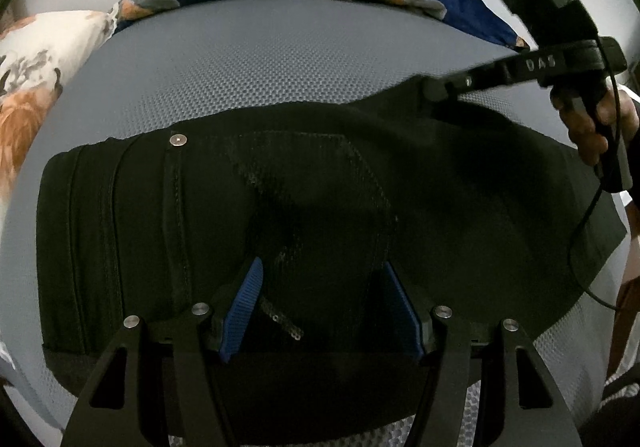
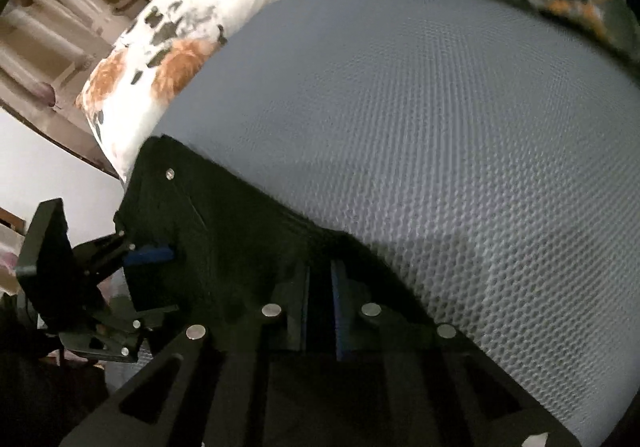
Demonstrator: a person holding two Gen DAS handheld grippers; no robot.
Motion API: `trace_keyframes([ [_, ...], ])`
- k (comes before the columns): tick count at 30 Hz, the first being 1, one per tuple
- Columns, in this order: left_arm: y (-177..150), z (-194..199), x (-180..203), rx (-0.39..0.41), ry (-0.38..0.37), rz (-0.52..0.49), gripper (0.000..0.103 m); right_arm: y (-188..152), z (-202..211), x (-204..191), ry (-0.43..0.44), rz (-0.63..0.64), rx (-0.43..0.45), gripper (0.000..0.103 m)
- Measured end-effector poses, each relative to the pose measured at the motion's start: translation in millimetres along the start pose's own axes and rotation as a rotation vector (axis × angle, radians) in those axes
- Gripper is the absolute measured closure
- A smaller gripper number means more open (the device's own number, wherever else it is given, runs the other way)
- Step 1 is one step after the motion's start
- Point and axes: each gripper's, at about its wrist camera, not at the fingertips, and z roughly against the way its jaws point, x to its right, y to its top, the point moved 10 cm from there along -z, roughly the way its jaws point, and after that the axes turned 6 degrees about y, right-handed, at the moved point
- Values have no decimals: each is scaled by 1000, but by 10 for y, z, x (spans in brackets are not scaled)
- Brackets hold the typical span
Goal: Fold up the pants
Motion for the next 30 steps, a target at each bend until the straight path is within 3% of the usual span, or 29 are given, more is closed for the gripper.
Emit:
trace_keyframes([
  [5,-16,0,31,8,23,-16,41,69,-181,183,-99,-6,9,99],
  [8,-16,-3,39,9,29,-26,40,81,-241,252,-99,-36,26,99],
  [10,-3,11,54,11,39,-36,40,87,-205,260,-105,-49,29,93],
  [12,25,34,86,12,56,-61,40,92,-59,265,-123,-79,62,79],
  [15,153,160,226,61,33,-107,40,51,297,268,-153,-108,142,79],
  [20,579,274,519,157,-11,-170,40,-340,880,541,-298,-193,207,77],
  [23,851,236,769,185,-82,-194,40,-649,1064,694,-384,-228,203,76],
  [26,1076,122,982,188,-137,-211,40,-967,1146,841,-436,-278,188,76],
  [30,1311,-181,1098,139,-159,-180,40,-1139,1095,929,-469,-310,181,76],
])
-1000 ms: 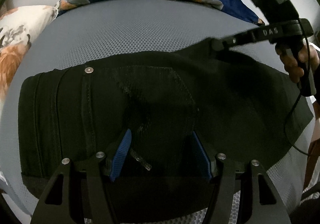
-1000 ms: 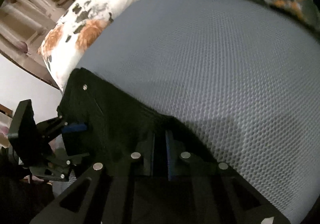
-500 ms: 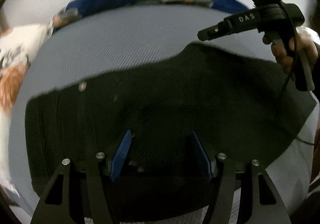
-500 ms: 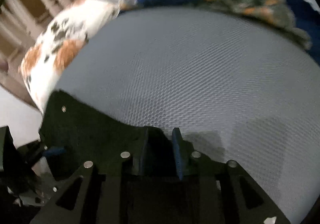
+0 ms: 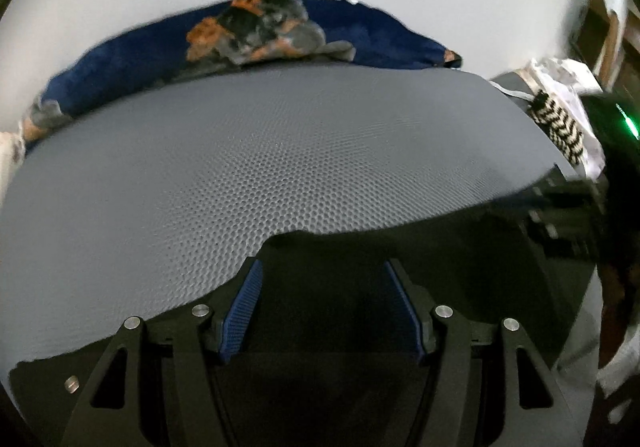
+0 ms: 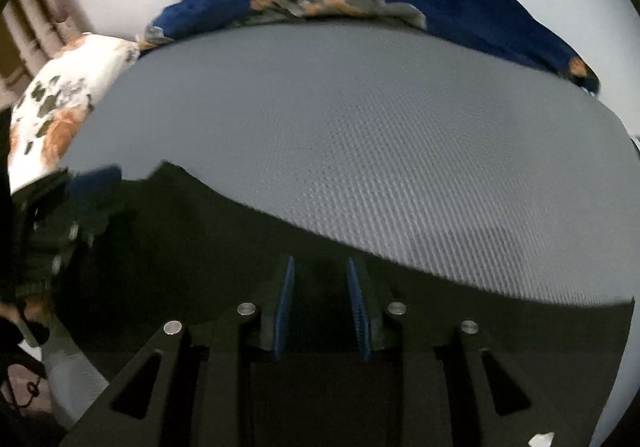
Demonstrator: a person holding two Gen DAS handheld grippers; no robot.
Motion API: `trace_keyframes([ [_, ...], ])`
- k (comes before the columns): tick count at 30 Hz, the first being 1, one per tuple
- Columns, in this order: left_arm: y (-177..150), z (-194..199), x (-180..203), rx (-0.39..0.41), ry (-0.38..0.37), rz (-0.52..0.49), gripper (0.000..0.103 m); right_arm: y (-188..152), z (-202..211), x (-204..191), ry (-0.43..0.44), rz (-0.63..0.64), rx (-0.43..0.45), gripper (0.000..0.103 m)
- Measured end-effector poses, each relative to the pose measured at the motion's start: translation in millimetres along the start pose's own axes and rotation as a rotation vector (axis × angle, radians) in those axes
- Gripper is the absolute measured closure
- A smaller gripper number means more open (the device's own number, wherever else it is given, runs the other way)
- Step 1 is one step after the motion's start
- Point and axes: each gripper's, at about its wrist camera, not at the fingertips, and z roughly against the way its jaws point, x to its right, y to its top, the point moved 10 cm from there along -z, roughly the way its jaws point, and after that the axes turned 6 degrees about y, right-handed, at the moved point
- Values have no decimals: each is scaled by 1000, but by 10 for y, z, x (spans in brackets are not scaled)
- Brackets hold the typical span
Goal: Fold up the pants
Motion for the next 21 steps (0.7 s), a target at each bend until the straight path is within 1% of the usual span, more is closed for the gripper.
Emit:
trace_keyframes([
  [2,29,-112,-31,-15,4,19,40,-25,-46,29,-23,8,5,76],
  [4,9,-260,-96,-44,49,26,40,-34,-132,68,-58,16,2,76],
  [6,-67,-402,-152,-91,69,38,40,-46,-236,137,-83,8,-3,77],
  [7,-94,-464,-184,-97,76,54,40,-36,-260,150,-87,8,7,77],
  [8,-94,-476,-194,-85,73,62,40,-15,-257,155,-89,8,27,76],
  [11,-74,-472,-188,-85,91,54,40,13,-260,164,-90,6,23,76],
  [14,-56,-375,-169,-83,91,46,40,6,-162,172,-74,-11,33,76],
  [17,-136,-137,-138,-49,92,16,40,-117,-38,205,-54,-30,34,76],
  [20,-310,71,-72,-45,87,-21,40,-297,82,264,-53,-39,34,76],
  [21,-419,158,-25,-47,81,-32,40,-366,118,291,-50,-46,32,76],
])
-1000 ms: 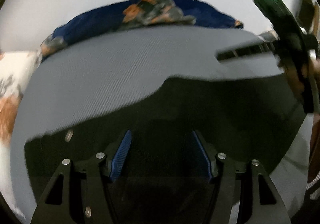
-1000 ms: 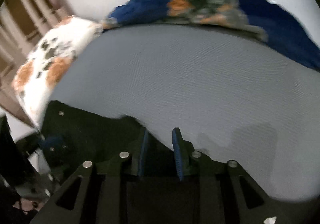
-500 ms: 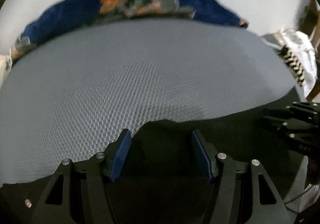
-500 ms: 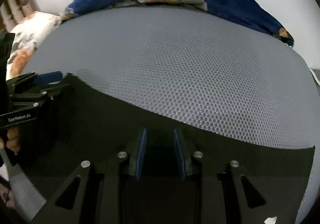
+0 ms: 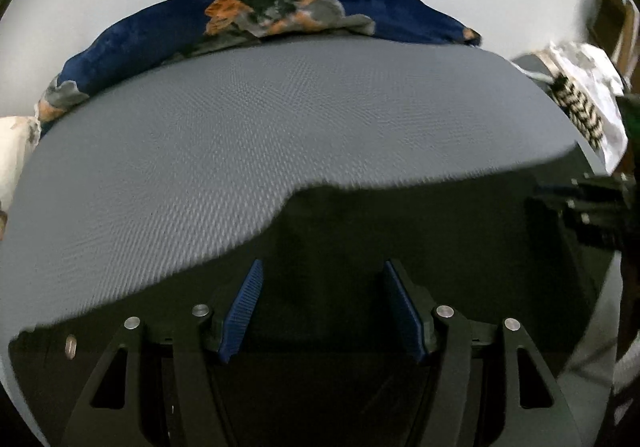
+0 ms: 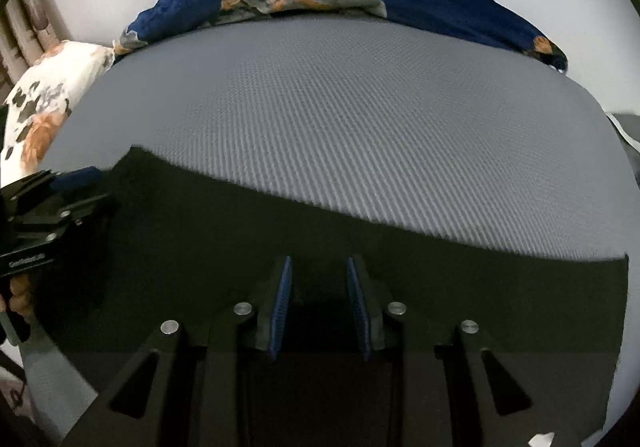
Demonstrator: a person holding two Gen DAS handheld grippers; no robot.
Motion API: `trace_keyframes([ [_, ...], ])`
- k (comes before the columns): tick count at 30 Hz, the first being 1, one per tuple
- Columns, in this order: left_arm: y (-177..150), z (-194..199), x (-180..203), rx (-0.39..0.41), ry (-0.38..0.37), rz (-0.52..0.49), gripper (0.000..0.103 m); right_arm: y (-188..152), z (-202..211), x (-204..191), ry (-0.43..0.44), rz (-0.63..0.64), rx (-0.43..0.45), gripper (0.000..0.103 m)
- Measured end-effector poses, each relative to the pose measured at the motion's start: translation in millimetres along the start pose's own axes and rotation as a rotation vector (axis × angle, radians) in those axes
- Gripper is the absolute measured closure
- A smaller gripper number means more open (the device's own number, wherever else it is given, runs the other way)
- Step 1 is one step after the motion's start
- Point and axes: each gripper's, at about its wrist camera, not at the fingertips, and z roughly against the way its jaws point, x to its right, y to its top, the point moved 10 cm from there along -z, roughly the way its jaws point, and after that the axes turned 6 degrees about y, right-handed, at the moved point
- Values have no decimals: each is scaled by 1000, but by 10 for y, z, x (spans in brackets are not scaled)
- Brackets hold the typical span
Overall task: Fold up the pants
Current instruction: 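Grasp the trouser edge with the right gripper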
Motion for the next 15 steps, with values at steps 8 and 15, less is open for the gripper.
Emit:
trace_keyframes([
  [8,-646,258,266,-26,-14,-29,40,-500,191,173,-9,18,-37,66],
  [15,-1109,230,422,-88,-13,-42,40,-898,335,275,1,30,-86,66],
])
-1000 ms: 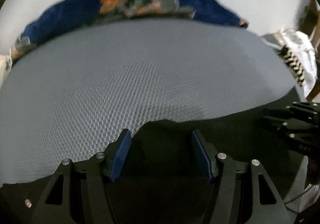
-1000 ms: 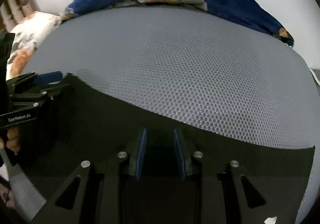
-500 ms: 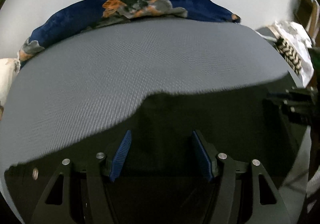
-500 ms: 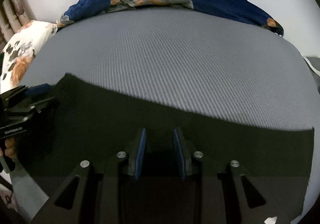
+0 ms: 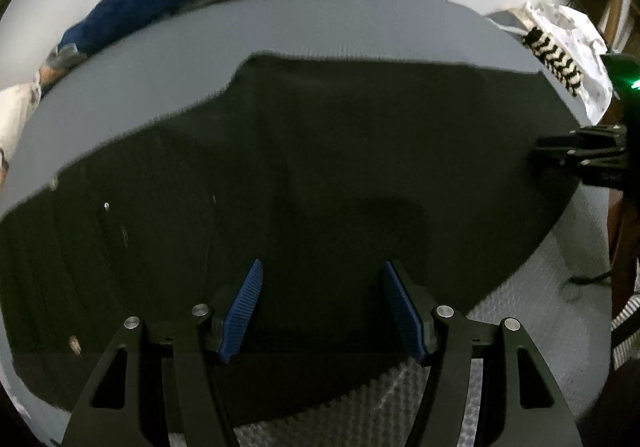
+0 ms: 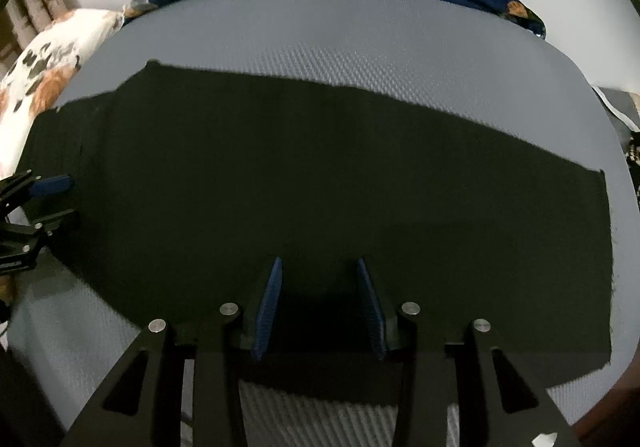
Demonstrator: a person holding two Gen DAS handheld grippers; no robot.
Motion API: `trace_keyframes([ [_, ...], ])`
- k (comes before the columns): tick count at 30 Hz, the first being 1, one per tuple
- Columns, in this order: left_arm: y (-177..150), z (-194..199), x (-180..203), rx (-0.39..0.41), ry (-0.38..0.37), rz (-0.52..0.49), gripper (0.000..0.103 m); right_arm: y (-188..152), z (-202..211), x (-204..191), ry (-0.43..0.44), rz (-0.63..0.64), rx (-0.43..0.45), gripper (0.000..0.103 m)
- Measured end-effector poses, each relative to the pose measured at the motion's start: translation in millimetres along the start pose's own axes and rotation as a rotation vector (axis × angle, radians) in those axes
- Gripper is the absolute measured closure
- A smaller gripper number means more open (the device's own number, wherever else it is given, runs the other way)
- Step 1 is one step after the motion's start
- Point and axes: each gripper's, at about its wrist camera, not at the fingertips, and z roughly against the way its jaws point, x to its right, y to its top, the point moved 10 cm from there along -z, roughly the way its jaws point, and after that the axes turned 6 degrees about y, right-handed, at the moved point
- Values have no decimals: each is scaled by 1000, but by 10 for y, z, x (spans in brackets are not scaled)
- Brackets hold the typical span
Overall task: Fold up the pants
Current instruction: 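Grasp the trouser edge with the right gripper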
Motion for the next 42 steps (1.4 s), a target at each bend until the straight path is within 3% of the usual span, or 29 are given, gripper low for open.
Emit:
trace_keyframes([
  [4,-94,34,45,-11,1,6,40,-136,90,109,33,-23,-15,66],
  [8,-86,62,32,-18,-13,36,40,-155,272,408,108,-137,35,66],
  [14,35,86,83,-8,-12,39,40,-252,681,1379,197,-389,134,64],
  [16,107,69,123,-2,-12,34,40,-305,808,1742,177,-454,167,64],
  [21,276,1,215,-3,-31,47,40,-592,930,2551,220,-617,178,64],
  [24,346,-64,244,-18,-27,55,40,-698,905,2840,215,-653,158,67],
  [26,380,-90,268,-23,-28,56,40,-741,877,2934,276,-678,161,71],
  [31,453,-176,342,-46,-18,51,40,-854,822,3107,307,-664,133,75],
  [38,490,-254,383,-72,-7,39,40,-740,742,2963,390,-584,112,76],
  [42,491,-273,373,-76,-1,47,40,-652,662,2841,447,-558,117,83],
])
